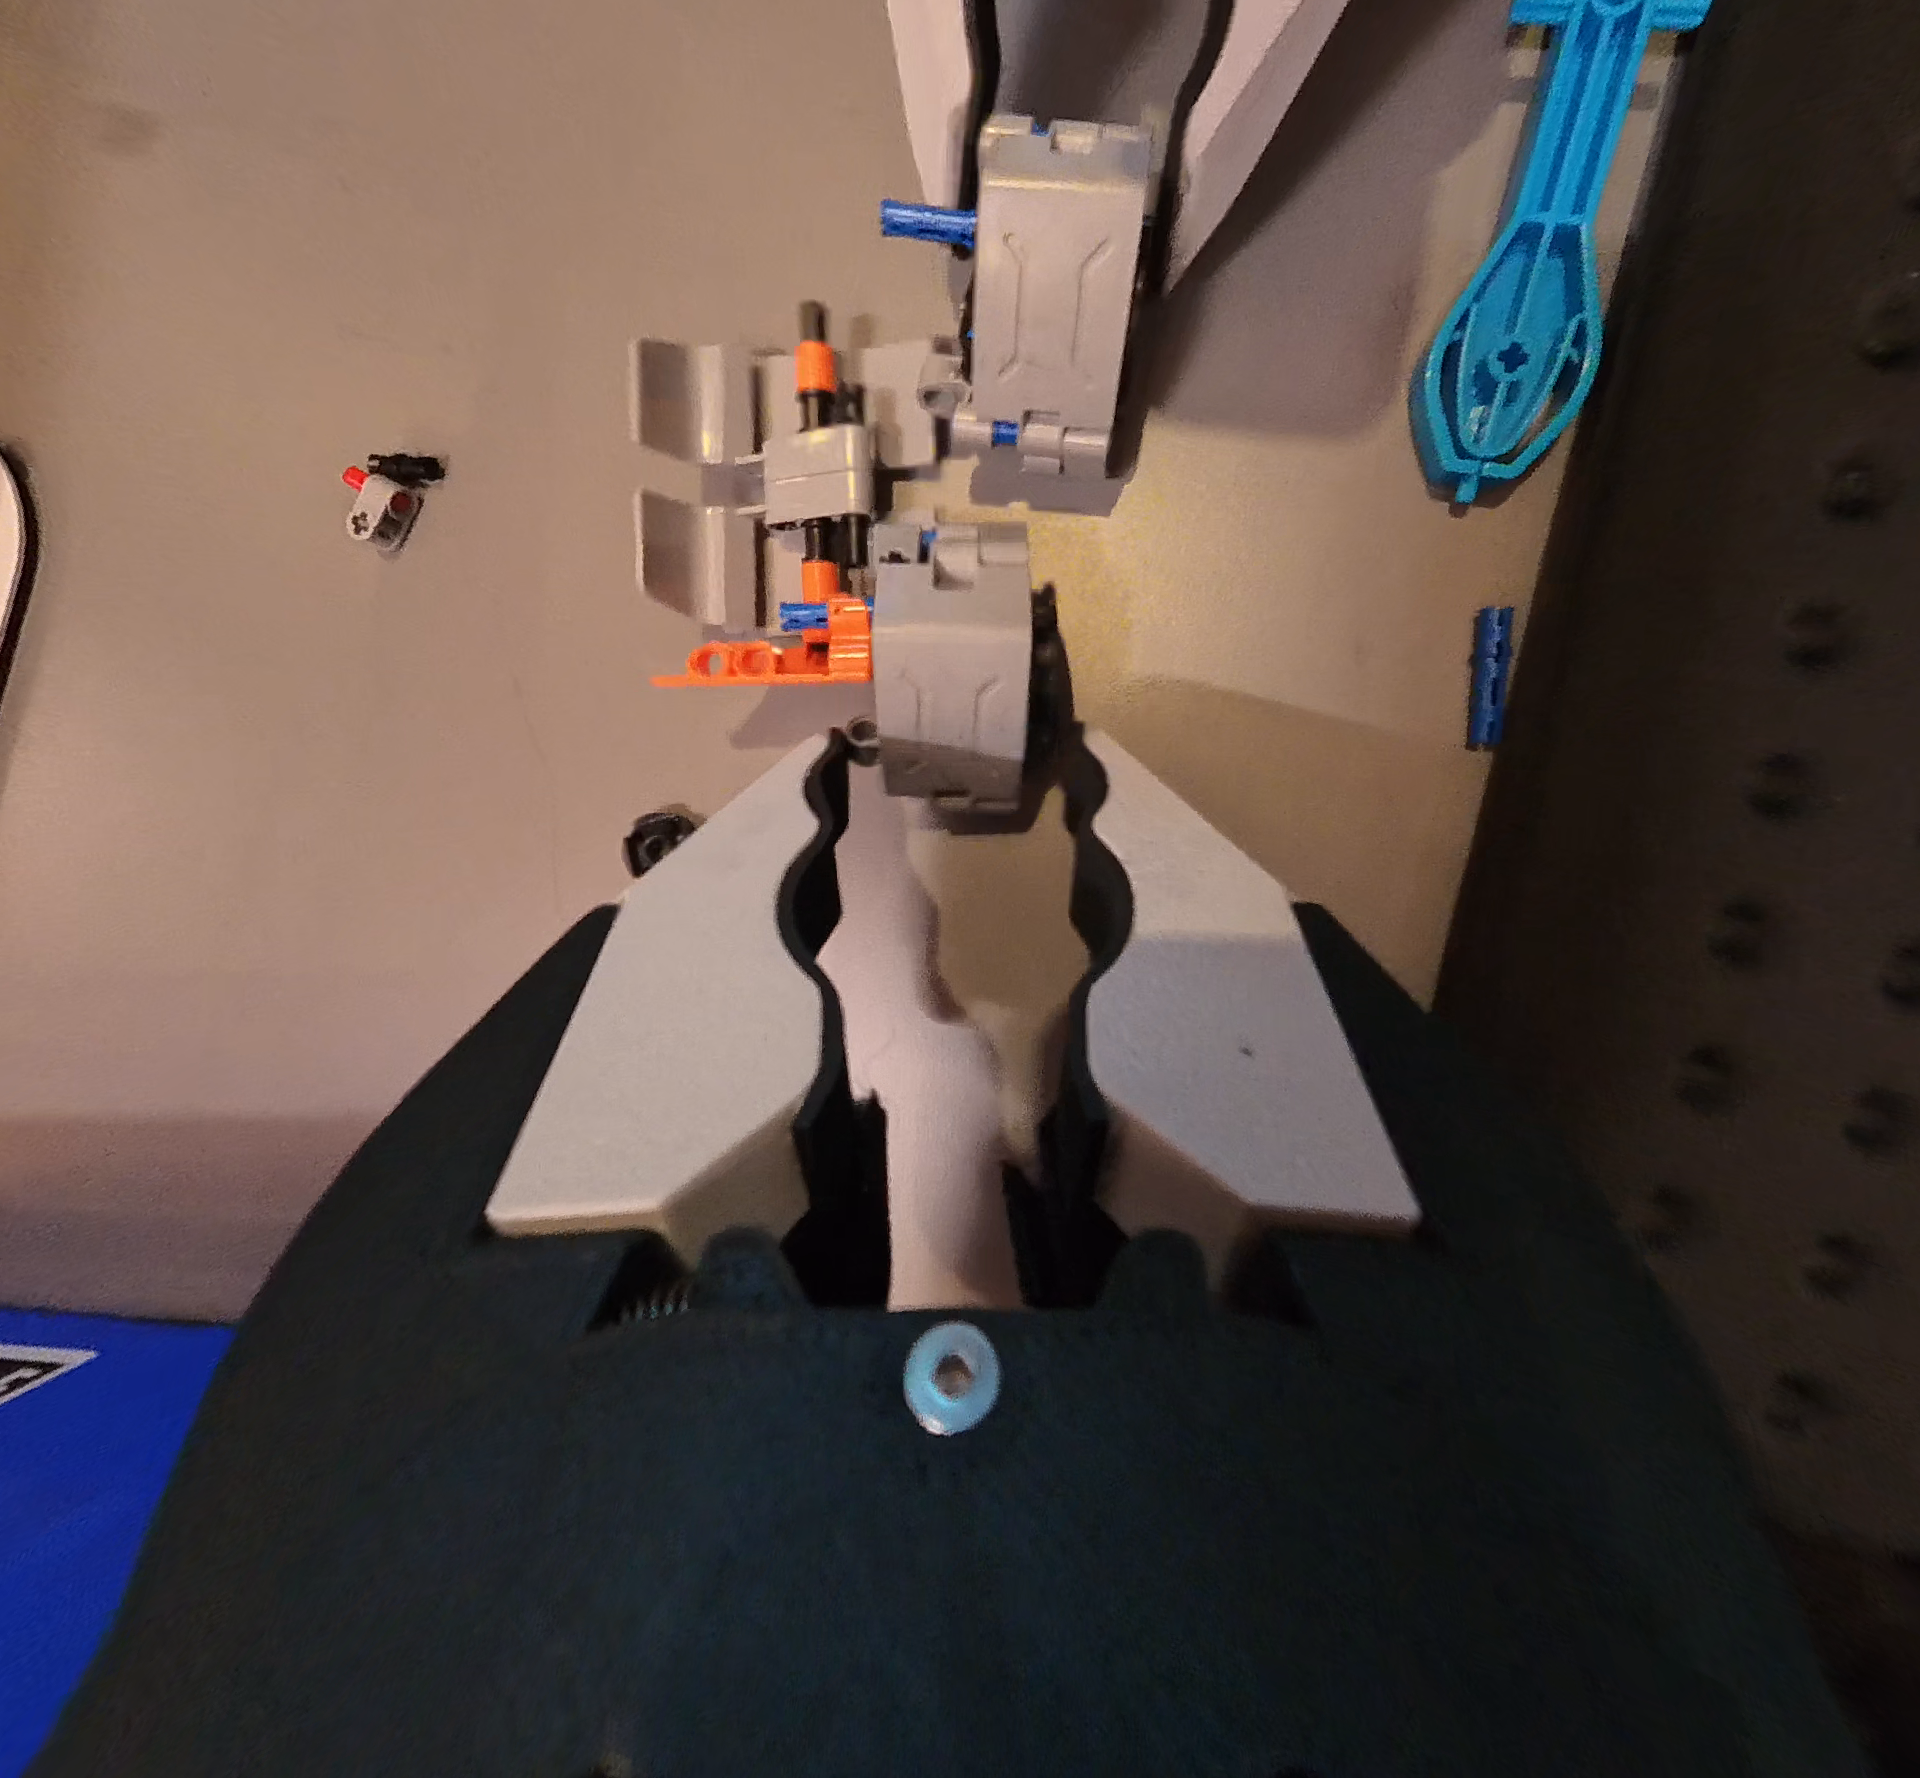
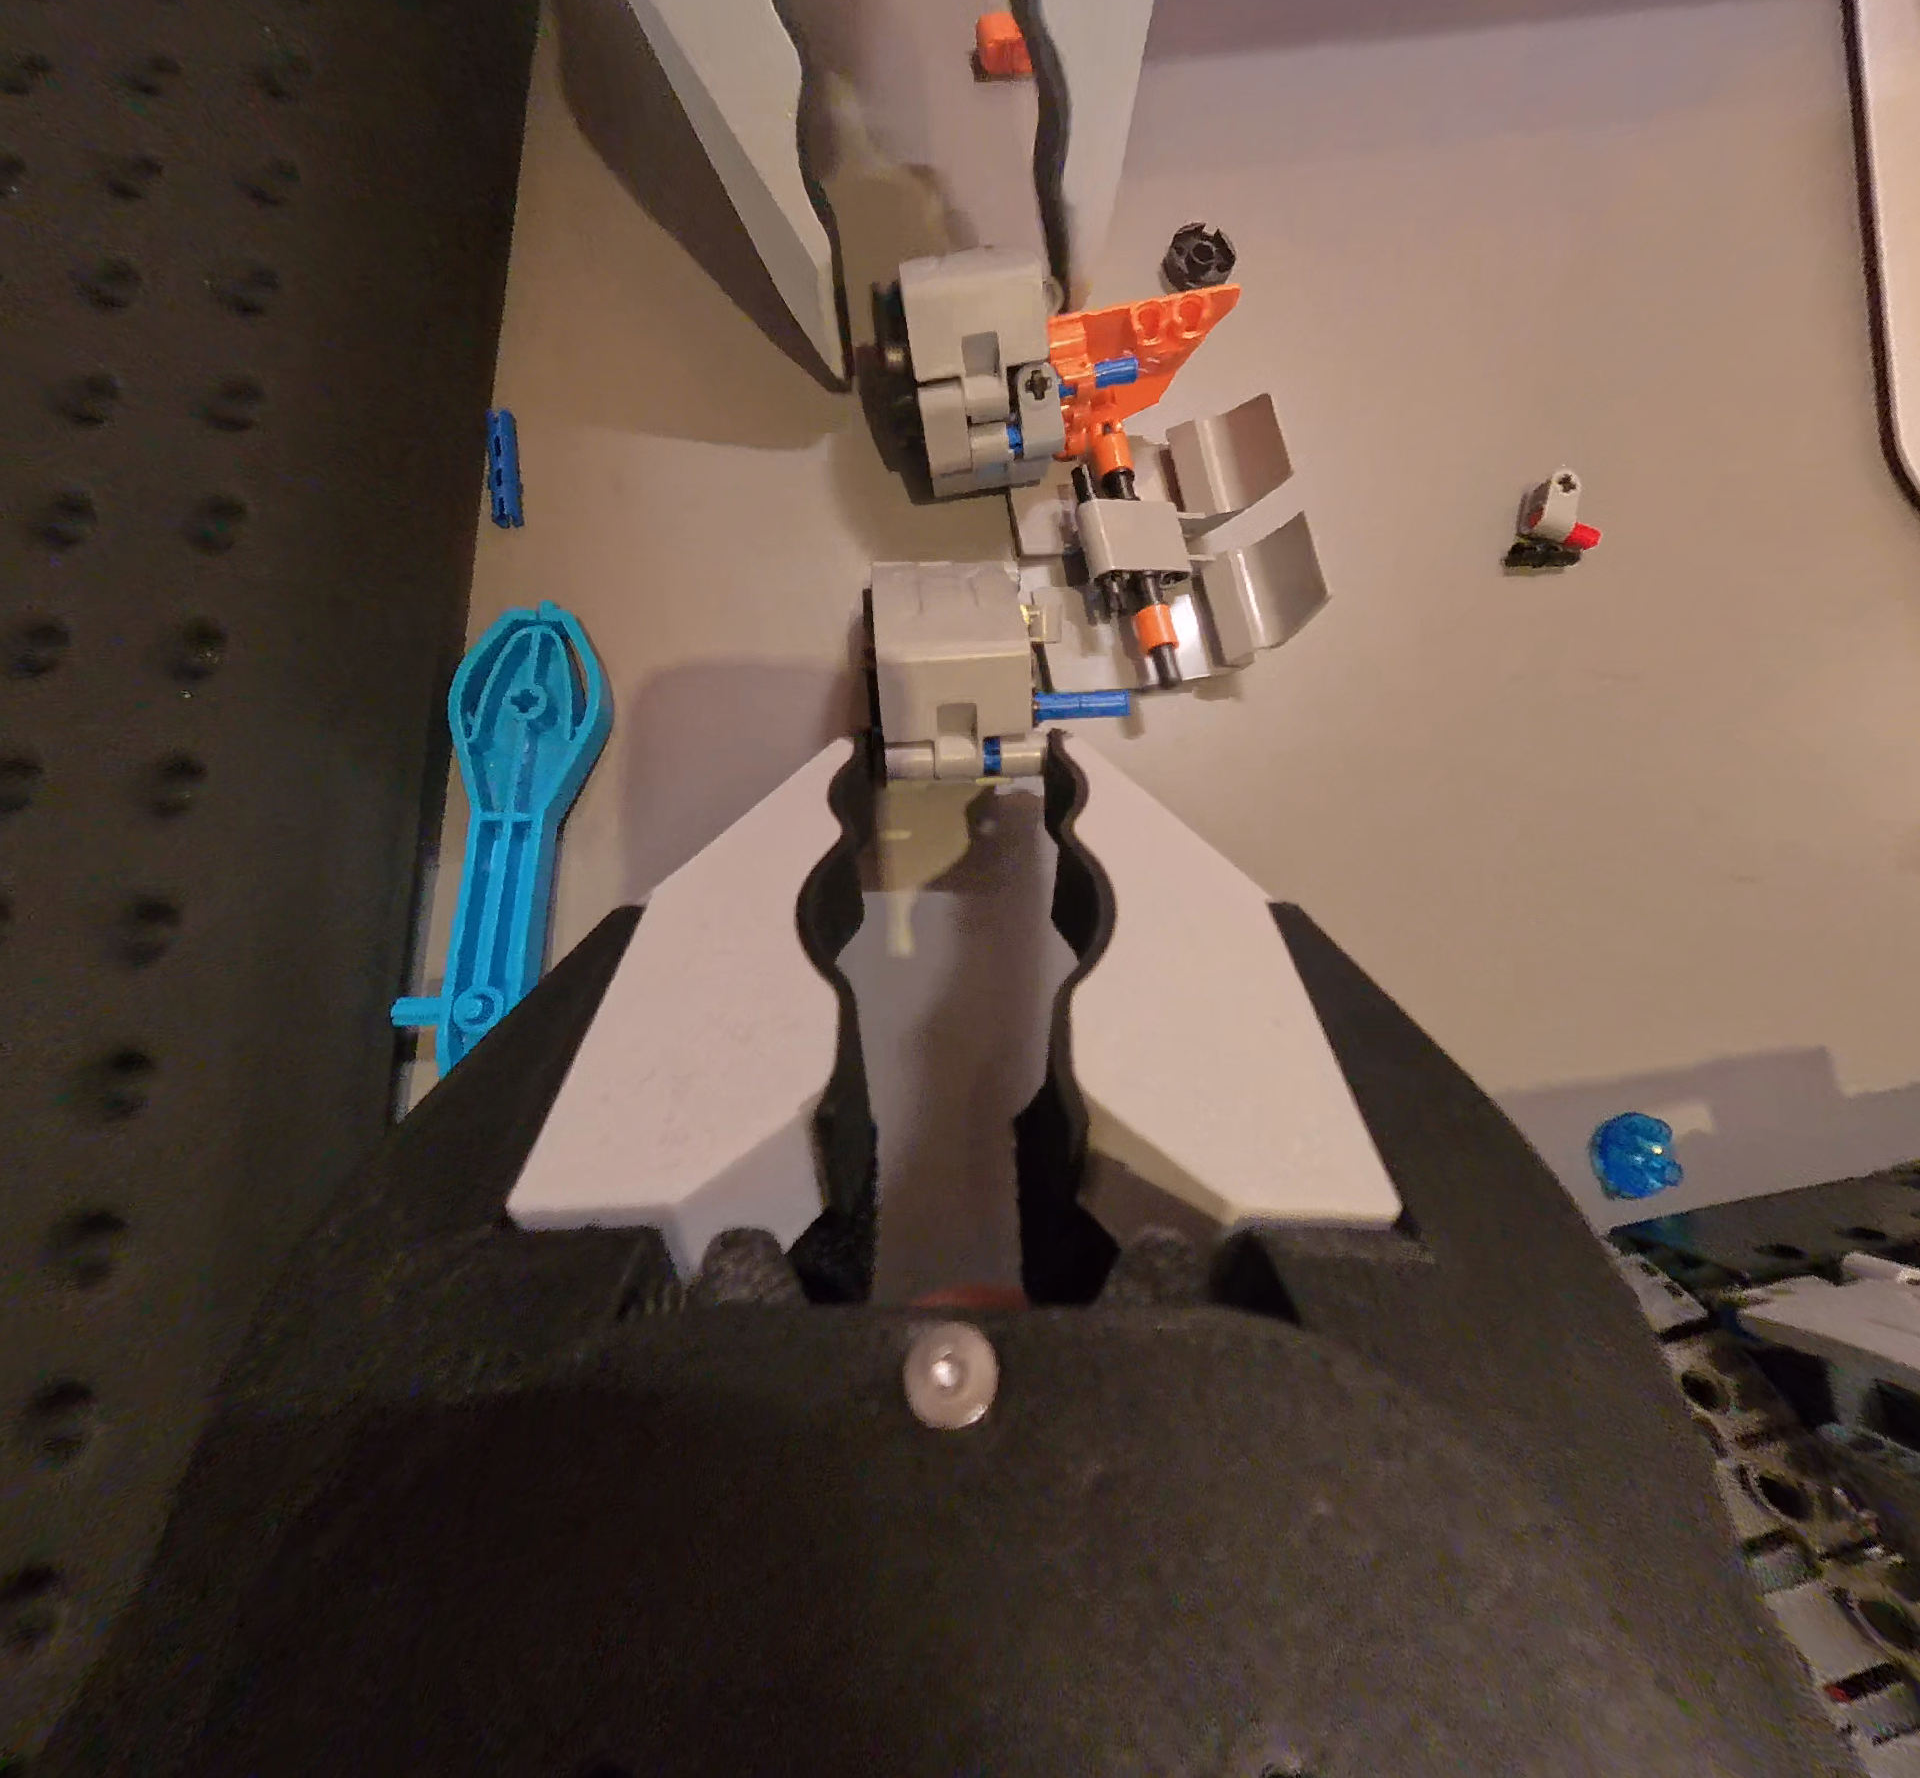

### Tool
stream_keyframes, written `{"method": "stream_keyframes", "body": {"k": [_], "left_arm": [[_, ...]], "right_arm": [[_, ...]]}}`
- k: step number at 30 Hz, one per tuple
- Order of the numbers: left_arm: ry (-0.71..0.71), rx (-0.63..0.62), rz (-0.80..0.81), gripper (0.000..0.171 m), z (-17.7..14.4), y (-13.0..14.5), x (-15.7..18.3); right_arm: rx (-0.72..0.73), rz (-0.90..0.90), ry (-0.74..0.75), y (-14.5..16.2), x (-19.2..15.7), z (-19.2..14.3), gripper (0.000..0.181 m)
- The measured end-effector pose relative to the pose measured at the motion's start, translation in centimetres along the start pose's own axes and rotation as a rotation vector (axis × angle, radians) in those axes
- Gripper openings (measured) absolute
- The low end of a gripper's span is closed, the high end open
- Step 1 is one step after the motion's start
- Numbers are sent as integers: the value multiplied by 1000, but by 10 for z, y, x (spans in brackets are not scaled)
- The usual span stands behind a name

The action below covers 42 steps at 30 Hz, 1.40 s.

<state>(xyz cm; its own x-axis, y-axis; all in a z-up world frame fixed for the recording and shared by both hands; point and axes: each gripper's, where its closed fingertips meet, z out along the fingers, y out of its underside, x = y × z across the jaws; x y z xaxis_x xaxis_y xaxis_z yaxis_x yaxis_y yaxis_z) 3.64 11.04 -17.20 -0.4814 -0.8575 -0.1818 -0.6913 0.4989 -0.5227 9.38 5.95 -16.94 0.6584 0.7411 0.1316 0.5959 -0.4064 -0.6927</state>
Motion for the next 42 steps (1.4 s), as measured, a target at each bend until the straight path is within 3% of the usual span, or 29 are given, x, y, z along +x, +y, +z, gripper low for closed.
{"method": "stream_keyframes", "body": {"k": [6,13,26,36,42], "left_arm": [[-103,3,93,37,-3,-2,-2],[-178,31,181,37,-7,1,-4],[-283,29,337,37,-9,-3,-1],[-298,23,372,37,-9,-4,0],[-157,78,262,37,-10,-2,14]], "right_arm": [[-40,-286,210,-7,10,-6,28],[-21,-496,316,-21,6,-11,28],[-40,-540,323,-20,3,-9,29],[-49,-533,292,-17,-1,-6,29],[-44,-338,135,-5,-8,-1,28]]}}
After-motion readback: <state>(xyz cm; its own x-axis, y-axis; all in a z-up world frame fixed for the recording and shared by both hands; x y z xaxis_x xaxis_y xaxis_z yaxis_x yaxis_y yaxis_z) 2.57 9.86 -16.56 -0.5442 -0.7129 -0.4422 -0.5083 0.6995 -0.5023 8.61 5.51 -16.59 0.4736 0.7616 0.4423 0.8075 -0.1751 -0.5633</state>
